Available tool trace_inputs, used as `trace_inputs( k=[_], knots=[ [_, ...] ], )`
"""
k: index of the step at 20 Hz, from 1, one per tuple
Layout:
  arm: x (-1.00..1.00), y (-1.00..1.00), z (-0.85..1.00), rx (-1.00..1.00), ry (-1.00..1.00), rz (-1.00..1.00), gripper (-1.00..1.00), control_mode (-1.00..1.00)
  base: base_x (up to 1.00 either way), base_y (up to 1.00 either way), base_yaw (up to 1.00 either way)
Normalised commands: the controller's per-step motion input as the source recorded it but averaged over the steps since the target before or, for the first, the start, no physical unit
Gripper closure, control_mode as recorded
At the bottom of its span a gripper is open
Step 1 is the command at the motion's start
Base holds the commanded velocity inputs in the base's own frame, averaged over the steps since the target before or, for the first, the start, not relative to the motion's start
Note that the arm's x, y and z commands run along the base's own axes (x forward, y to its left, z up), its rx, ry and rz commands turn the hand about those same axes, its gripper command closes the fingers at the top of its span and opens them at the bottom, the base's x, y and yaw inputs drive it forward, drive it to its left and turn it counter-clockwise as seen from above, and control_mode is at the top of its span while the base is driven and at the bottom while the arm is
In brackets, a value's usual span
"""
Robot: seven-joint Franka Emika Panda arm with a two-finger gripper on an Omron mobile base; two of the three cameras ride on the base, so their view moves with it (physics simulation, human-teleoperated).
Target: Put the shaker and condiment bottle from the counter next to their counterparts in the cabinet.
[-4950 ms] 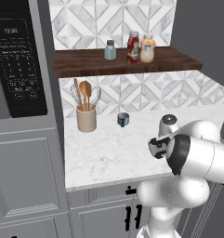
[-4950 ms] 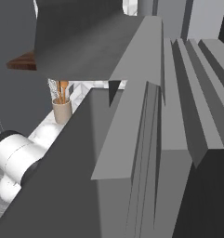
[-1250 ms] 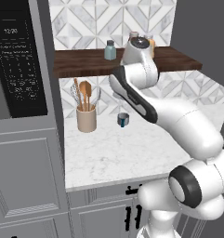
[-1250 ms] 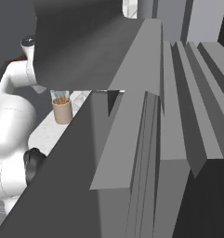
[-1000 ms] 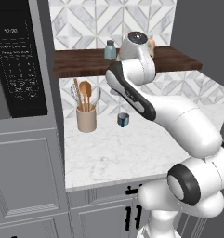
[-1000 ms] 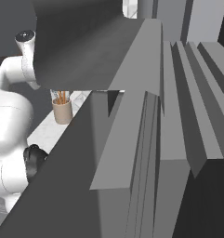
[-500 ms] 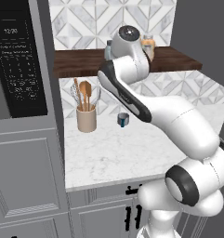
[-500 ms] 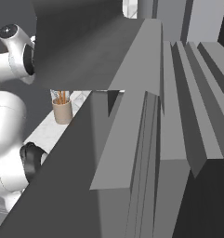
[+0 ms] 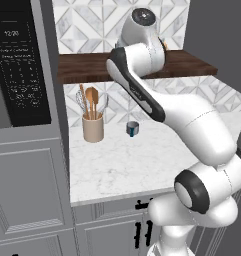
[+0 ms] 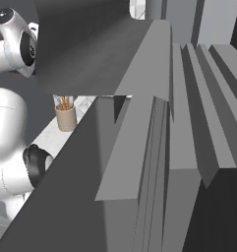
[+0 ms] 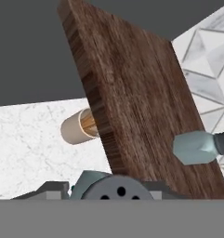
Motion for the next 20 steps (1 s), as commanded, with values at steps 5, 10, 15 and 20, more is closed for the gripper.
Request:
trace_inputs(
  k=[5, 10, 15, 20],
  knots=[
    [0.37, 0.03, 0.00, 0.00, 0.00, 0.05, 1.00, -1.00, 0.00, 0.00, 0.00],
    [0.58, 0.00, -0.02, 0.13, 0.00, 0.02, 1.00, -1.00, 0.00, 0.00, 0.00],
    [0.50, 0.00, -0.01, 0.07, 0.00, -0.07, 1.00, -1.00, 0.00, 0.00, 0.00],
    [0.40, 0.12, 0.00, 0.02, 0.04, -0.17, 1.00, -1.00, 0.00, 0.00, 0.00]
  ],
)
